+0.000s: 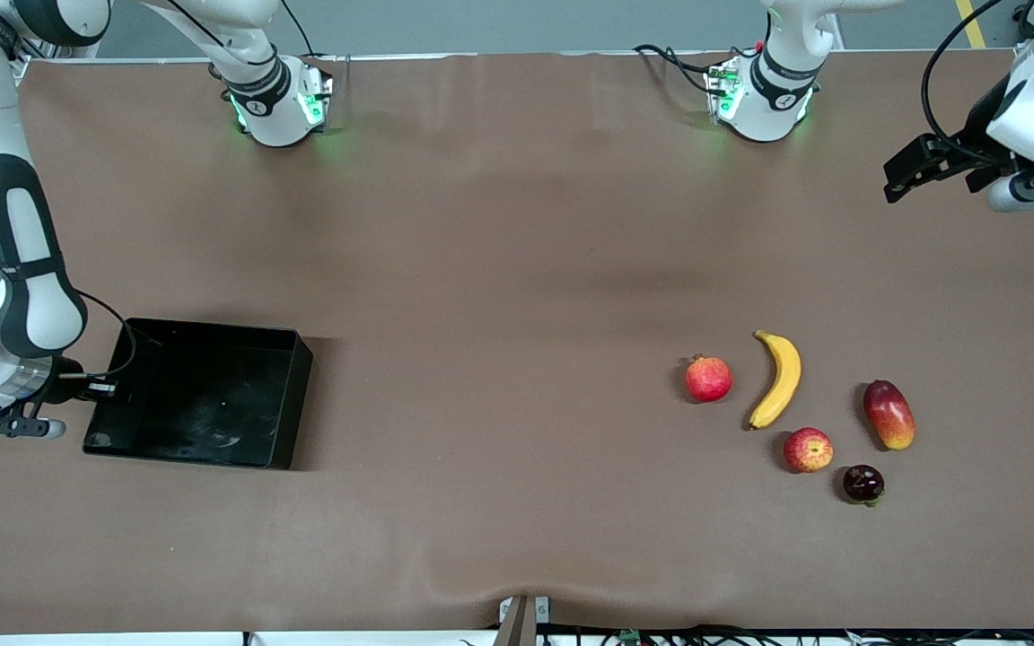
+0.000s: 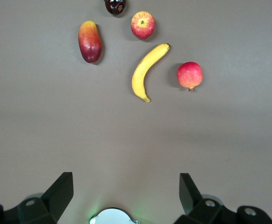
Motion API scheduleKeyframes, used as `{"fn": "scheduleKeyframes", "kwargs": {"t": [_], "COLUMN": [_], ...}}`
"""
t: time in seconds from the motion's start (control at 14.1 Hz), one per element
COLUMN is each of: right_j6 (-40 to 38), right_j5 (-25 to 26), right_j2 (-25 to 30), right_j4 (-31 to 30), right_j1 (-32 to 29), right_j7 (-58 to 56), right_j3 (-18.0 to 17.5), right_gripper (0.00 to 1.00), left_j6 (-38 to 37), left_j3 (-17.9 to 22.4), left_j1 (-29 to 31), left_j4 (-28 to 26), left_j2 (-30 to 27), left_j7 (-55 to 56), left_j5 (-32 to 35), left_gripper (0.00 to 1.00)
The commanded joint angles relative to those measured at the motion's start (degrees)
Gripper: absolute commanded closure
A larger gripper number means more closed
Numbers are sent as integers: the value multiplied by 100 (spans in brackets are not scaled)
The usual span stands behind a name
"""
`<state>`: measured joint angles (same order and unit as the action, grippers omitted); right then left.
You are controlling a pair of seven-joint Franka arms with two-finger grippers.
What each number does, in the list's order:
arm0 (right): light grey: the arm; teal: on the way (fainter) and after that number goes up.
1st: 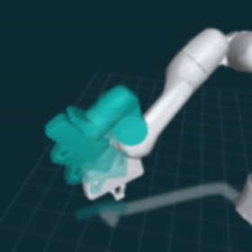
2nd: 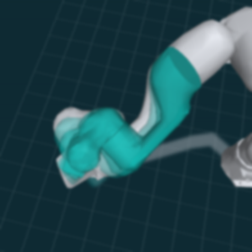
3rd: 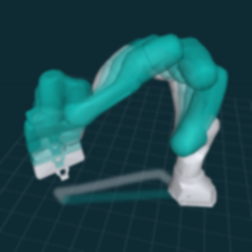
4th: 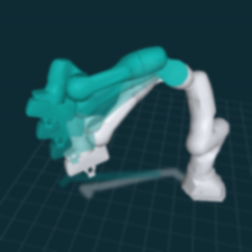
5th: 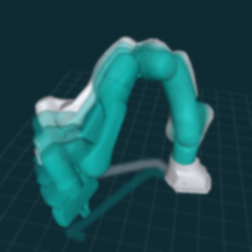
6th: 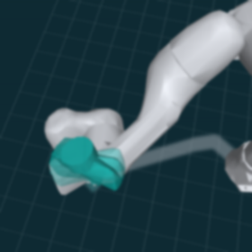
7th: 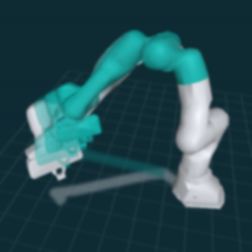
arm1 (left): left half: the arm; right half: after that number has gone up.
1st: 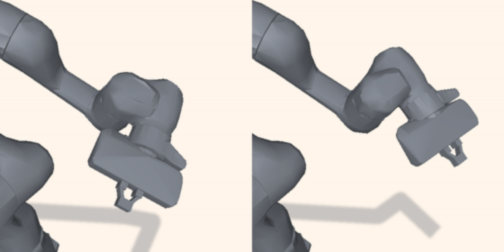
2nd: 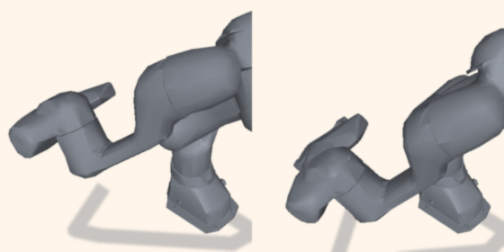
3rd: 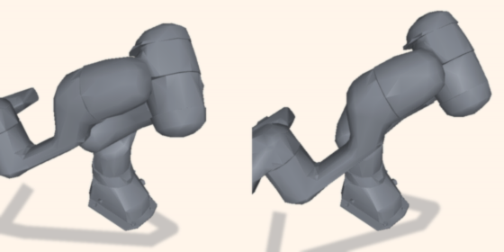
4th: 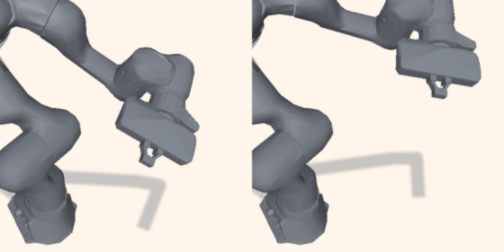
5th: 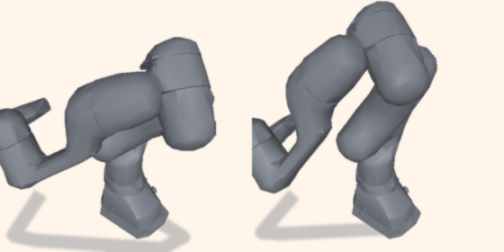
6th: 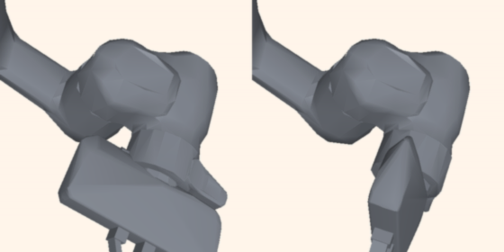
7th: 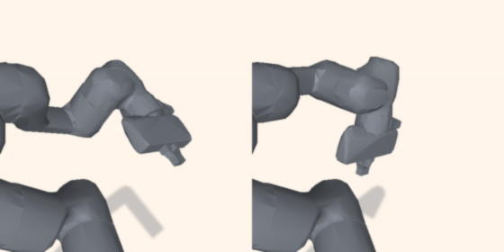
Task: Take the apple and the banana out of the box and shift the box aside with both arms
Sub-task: 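Open the right gripper to release the box rim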
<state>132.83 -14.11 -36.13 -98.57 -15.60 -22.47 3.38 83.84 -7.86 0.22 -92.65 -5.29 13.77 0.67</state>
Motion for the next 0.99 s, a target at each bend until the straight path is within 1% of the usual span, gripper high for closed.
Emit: {"fn": "scheduleKeyframes", "kwargs": {"t": [0.0,0.14,0.28,0.35,0.43,0.57,0.64,0.78,0.92], "right_j6": [-64,-64,-99,-116,-134,-291,-484,-1002,-1302], "right_j5": [-4,-4,-4,-4,4,57,83,118,521], "right_j2": [44,71,158,246,377,711,912,1282,1712], "right_j4": [22,75,311,452,514,497,480,462,357], "right_j1": [-154,-136,-58,-48,-13,285,364,548,856], "right_j7": [-91,-91,-56,-56,-47,14,67,557,1119], "right_j3": [-136,-136,-136,-153,-171,-136,-136,-136,-144], "right_gripper": [0,0,0,0,0,0,0,0,0], "left_j6": [-52,-69,-61,-35,-17,62,80,220,352], "left_j3": [-5,4,-5,-5,-5,-5,-5,-22,-48], "left_j1": [83,92,320,321,321,321,312,321,295], "left_j4": [-7,-60,-104,-95,-87,-86,-87,-86,-104], "left_j2": [-34,-25,-16,-16,-16,1,36,107,186], "left_j7": [56,47,-23,-23,-15,-15,-6,-6,-6], "left_j5": [-58,-41,-32,-32,-32,-40,-32,-67,-67], "left_gripper": [0,0,0,0,0,0,0,0,0]}}
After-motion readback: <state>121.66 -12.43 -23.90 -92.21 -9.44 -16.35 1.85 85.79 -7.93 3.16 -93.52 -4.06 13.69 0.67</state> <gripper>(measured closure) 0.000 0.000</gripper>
